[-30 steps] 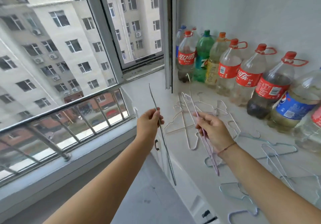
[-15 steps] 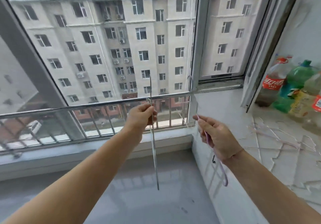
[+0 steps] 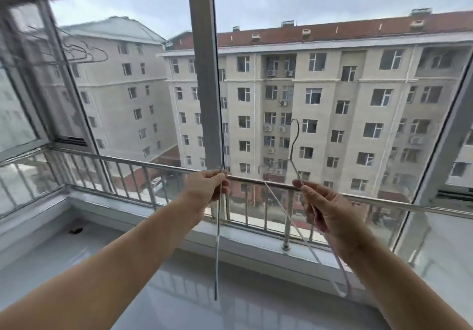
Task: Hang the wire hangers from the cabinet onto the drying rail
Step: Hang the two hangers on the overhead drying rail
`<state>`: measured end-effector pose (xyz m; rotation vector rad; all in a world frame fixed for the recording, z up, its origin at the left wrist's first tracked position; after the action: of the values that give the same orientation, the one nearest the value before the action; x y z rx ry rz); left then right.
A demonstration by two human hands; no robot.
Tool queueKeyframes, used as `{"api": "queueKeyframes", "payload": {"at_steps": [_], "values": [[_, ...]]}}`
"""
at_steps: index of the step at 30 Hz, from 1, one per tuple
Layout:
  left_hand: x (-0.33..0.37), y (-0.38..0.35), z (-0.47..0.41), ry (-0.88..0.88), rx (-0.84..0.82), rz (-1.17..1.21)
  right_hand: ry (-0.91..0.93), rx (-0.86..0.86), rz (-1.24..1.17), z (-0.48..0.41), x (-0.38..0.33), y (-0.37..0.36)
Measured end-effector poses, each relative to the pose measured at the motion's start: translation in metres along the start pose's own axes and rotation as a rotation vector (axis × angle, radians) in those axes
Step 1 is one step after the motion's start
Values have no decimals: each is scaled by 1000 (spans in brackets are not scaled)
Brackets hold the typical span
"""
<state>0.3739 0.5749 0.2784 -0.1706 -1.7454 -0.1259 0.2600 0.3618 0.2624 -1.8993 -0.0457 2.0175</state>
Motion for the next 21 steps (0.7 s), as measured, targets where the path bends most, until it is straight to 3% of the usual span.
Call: {"api": "queueKeyframes", "payload": {"at_steps": [21], "values": [[94, 188, -114, -97, 378, 36, 149, -370, 81, -158, -76, -220]]}}
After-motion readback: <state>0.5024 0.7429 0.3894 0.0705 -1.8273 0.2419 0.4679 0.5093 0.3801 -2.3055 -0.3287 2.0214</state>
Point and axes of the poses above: each hand's wrist, its own z-axis away from the middle knuckle, its own y-axis out of the back of the hand, x = y × z, the point moved 7 cm from there along -z, towards the middle knuckle, and after that the axes turned 12 degrees about -y, right-handed, at the moved point
